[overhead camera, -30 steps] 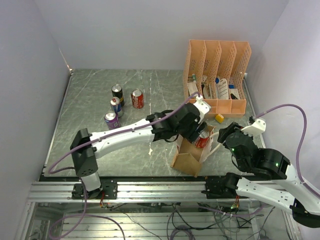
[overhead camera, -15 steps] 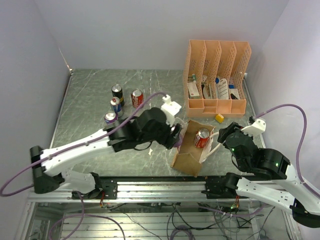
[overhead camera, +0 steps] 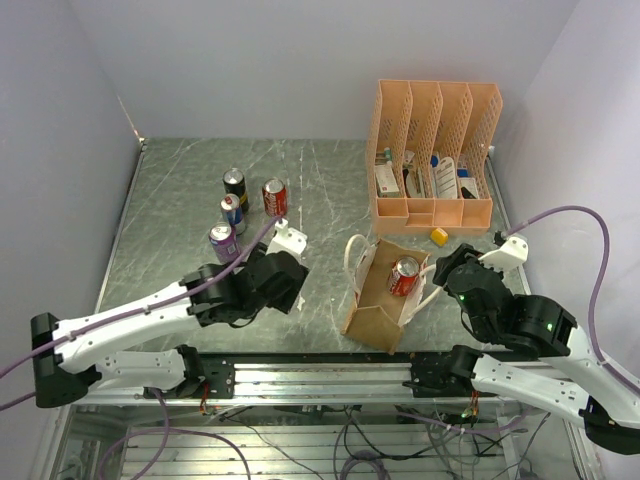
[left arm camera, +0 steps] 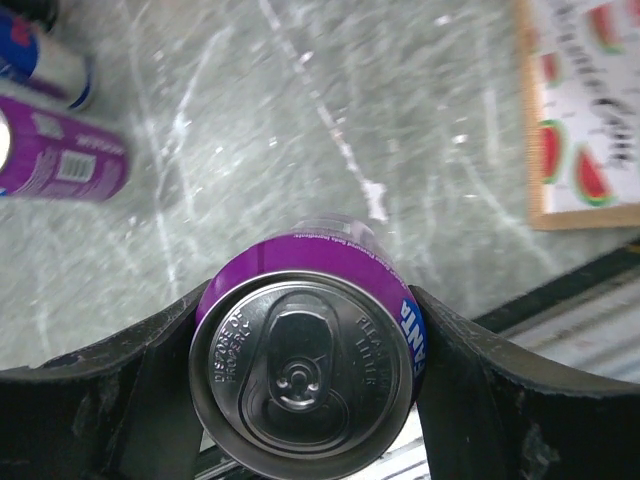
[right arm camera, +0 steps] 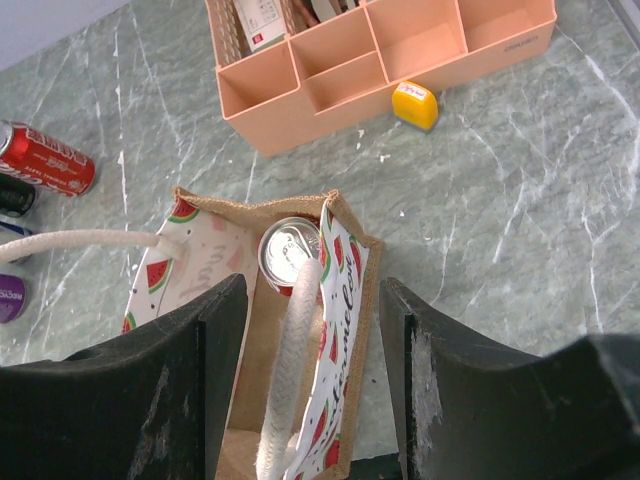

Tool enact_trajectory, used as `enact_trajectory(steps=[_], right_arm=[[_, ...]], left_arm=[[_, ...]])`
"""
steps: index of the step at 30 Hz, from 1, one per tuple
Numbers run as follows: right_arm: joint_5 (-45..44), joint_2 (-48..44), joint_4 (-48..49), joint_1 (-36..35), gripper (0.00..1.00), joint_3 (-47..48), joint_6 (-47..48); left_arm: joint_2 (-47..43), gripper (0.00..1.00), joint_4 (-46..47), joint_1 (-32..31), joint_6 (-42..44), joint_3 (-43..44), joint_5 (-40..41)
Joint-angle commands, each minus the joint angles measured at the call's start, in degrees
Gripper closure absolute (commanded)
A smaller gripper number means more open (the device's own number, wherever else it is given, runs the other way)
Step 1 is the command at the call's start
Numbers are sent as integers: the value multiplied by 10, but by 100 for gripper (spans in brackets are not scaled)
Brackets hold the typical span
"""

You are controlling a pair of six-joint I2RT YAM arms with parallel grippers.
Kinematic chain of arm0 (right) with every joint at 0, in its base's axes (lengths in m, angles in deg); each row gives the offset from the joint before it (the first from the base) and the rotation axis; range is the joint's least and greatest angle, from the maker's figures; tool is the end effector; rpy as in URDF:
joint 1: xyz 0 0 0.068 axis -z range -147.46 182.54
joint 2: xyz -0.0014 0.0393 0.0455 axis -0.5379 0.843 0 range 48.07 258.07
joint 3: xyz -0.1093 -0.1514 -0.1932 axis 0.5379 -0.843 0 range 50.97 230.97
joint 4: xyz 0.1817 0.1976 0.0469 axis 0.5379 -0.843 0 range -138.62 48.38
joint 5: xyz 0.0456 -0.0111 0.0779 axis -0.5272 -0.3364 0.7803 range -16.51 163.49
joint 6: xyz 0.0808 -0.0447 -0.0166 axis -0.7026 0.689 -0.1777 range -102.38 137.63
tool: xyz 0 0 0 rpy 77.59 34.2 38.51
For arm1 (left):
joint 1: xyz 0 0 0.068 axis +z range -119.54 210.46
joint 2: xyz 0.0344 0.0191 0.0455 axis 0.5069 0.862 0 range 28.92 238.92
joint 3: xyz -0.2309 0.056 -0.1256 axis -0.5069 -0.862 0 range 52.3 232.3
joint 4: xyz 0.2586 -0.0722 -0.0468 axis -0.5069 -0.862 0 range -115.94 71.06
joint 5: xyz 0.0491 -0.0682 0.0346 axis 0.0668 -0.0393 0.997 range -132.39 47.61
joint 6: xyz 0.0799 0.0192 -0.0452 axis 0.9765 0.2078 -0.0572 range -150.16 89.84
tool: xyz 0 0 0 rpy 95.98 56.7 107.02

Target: Take the beverage out of the canvas bag

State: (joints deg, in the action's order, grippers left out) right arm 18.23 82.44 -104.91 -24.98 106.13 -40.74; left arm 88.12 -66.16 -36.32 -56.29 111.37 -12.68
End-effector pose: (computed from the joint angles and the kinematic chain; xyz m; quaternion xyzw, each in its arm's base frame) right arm 0.1201 0.0592 0.3247 0.1927 0.8095 0.0771 0.5492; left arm 0.1347 -0.2074 0.2876 0.2253 0.8767 -0.0902 0.4152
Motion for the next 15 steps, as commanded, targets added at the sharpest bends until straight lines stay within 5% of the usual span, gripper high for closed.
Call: enact_trajectory(steps=[1,5,15], right_arm=[[-13,-1,-1,-2,45,0,-4],[-13,-4,-1,-2,45,0,-4],[-14,2,-2,-2,45,1,-6]], left_arm=[[26,93,26,47,-15,3,106],[75,93,109,156,47,20,28],[328,93,166,272,121,210,-17]])
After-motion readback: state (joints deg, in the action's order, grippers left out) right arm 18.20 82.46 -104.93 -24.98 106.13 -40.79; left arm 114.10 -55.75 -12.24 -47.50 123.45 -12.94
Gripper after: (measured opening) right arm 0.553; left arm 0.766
